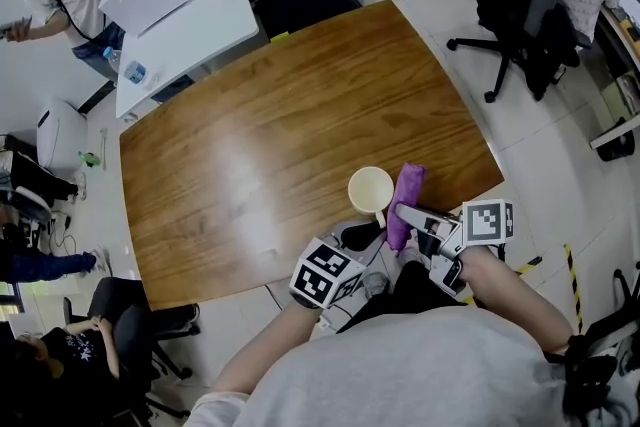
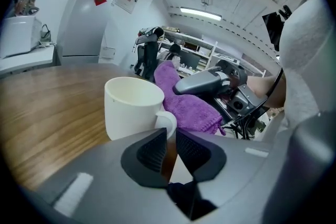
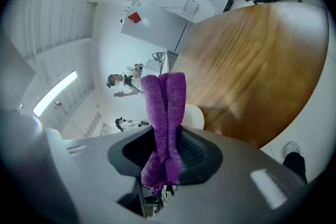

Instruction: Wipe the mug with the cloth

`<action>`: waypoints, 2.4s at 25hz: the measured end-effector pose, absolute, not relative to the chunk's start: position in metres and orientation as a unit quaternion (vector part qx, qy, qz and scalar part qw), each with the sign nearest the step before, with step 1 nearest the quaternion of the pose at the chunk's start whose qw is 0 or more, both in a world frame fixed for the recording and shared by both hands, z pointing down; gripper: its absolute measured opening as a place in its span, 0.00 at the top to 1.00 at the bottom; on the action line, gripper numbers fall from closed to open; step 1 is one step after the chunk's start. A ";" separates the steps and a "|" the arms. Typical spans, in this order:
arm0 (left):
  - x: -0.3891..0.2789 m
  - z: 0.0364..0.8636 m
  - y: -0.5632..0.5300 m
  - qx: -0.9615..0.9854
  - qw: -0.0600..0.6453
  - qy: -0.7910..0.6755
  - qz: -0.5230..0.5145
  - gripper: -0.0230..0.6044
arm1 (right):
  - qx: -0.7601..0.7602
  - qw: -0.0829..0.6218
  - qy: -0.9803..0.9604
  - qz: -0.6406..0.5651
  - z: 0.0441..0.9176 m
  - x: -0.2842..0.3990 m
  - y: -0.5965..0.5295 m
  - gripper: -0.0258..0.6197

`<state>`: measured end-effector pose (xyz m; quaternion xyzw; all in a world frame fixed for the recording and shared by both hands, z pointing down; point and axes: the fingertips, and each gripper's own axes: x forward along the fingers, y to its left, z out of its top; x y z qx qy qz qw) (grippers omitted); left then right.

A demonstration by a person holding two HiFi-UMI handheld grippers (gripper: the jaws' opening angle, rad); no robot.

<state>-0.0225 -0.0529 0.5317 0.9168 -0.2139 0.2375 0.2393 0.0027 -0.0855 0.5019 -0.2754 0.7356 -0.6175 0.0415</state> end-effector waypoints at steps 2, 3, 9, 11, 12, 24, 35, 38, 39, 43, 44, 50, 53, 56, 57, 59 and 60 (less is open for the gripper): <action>-0.021 0.532 -0.052 0.917 0.240 -0.212 0.237 0.88 | -0.274 0.041 0.734 -0.620 0.505 0.001 -0.086 0.77; -0.021 0.532 -0.052 0.918 0.240 -0.210 0.237 0.88 | -0.274 0.040 0.732 -0.622 0.508 0.001 -0.086 0.77; -0.022 0.531 -0.054 0.920 0.237 -0.203 0.236 0.88 | -0.289 0.006 0.720 -0.631 0.539 0.000 -0.089 0.77; -0.023 0.531 -0.053 0.921 0.237 -0.201 0.235 0.88 | -0.297 -0.013 0.714 -0.634 0.553 -0.001 -0.087 0.77; -0.023 0.531 -0.054 0.921 0.237 -0.200 0.235 0.88 | -0.301 -0.021 0.711 -0.635 0.559 -0.001 -0.086 0.77; -0.034 0.532 -0.052 0.923 0.231 -0.206 0.227 0.88 | -0.328 -0.025 0.733 -0.596 0.550 0.001 -0.087 0.77; -0.089 0.448 -0.019 0.921 0.254 -0.282 0.081 0.89 | -0.262 -0.086 0.864 -0.421 0.436 0.017 -0.031 0.77; -0.105 0.410 0.015 0.919 0.231 -0.315 0.055 0.92 | -0.228 -0.098 0.896 -0.369 0.401 0.024 0.005 0.77; -0.108 0.400 0.028 0.919 0.221 -0.324 0.048 0.92 | -0.220 -0.106 0.904 -0.351 0.395 0.026 0.017 0.77; -0.087 0.366 0.084 0.924 0.170 -0.341 0.036 0.96 | -0.197 -0.130 0.926 -0.295 0.387 0.047 0.071 0.77; -0.074 0.361 0.101 0.925 0.158 -0.343 0.038 0.96 | -0.192 -0.131 0.928 -0.293 0.387 0.055 0.089 0.77; 0.014 0.356 0.218 0.925 0.130 -0.352 0.066 0.96 | -0.158 -0.139 0.942 -0.261 0.380 0.106 0.202 0.77; 0.045 0.354 0.263 0.923 0.132 -0.355 0.072 0.96 | -0.153 -0.142 0.946 -0.248 0.378 0.133 0.249 0.77; 0.063 0.344 0.289 0.917 0.132 -0.367 0.079 0.96 | -0.152 -0.141 0.947 -0.244 0.376 0.153 0.280 0.77; 0.067 0.340 0.296 0.916 0.132 -0.370 0.082 0.96 | -0.153 -0.142 0.947 -0.243 0.375 0.158 0.287 0.77; 0.073 0.336 0.309 0.915 0.132 -0.371 0.088 0.96 | -0.156 -0.144 0.948 -0.237 0.372 0.164 0.298 0.77; 0.073 0.335 0.313 0.914 0.133 -0.372 0.091 0.96 | -0.157 -0.143 0.949 -0.233 0.369 0.164 0.301 0.77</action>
